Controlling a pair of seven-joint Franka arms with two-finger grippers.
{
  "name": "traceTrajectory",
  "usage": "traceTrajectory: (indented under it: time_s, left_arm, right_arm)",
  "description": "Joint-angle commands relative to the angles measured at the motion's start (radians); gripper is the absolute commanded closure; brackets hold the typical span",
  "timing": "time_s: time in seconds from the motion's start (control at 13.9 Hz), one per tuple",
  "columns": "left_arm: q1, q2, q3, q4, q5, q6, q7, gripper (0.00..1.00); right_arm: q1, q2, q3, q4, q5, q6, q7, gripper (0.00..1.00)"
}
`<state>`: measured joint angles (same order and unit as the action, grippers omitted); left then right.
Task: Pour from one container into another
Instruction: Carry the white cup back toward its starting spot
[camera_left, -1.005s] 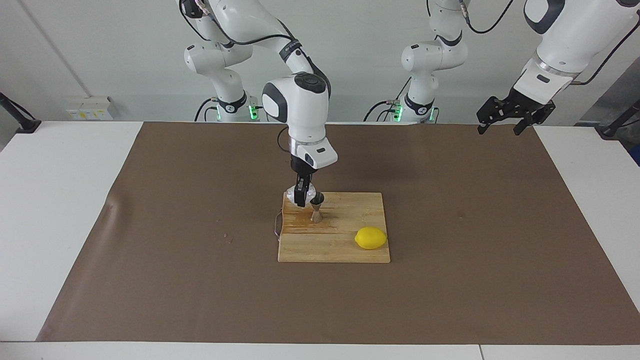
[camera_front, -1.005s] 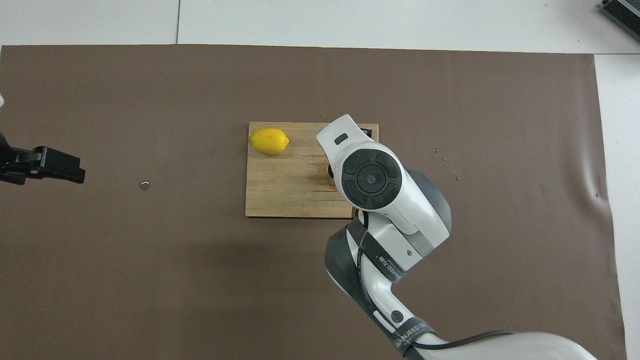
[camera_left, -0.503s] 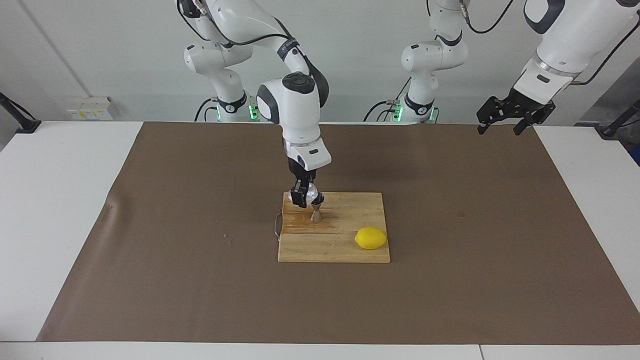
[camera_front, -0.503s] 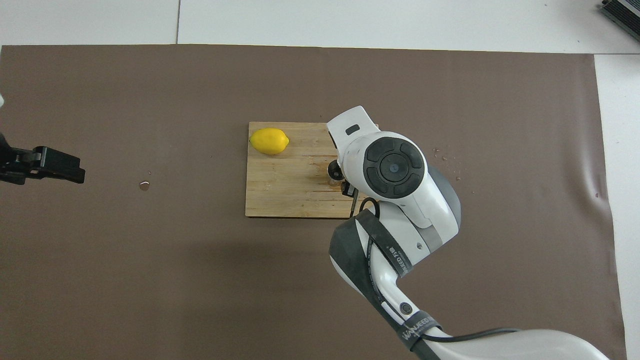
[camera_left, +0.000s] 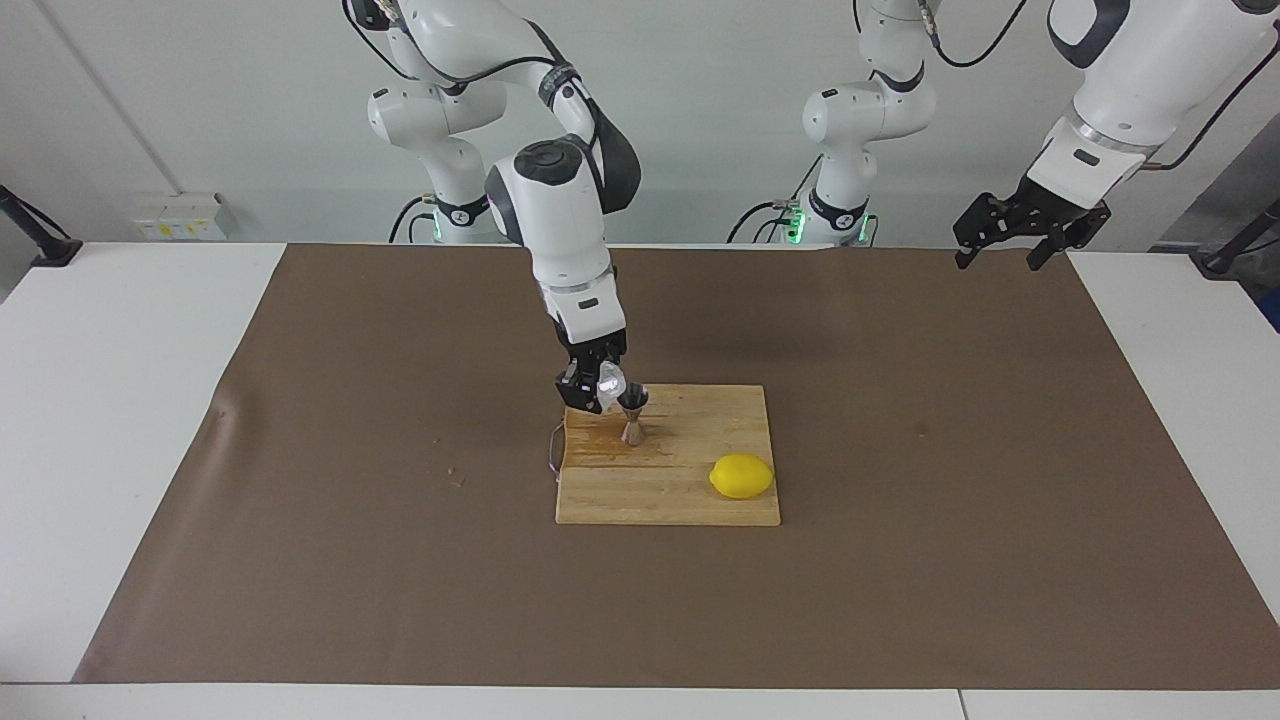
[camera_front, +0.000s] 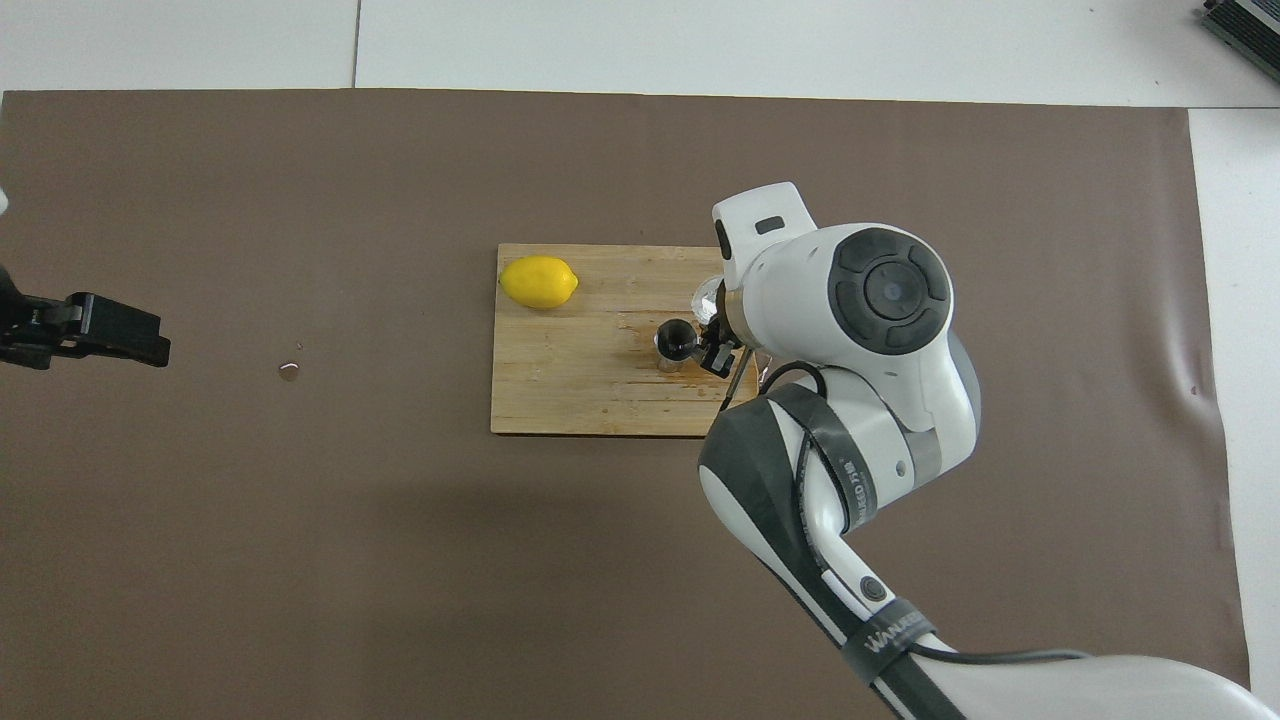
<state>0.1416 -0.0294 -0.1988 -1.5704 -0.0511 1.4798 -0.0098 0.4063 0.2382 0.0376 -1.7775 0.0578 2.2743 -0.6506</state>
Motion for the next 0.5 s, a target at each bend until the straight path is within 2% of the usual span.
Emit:
traceTrajectory:
  time_s: [0.0,0.43]
  left_arm:
    - [0.009,-0.020,-0.004,-0.014,0.017,-0.010,0.007,0.00]
    - [0.009,-0.020,-0.004,-0.014,0.017,-0.010,0.007,0.00]
  right_arm:
    - [-0.055,-0.016,0.007,-0.013,0.088,0.034,0.016,0.79]
    - [-0.164,-0.007,0.007,-0.016,0.218,0.102,-0.004,0.79]
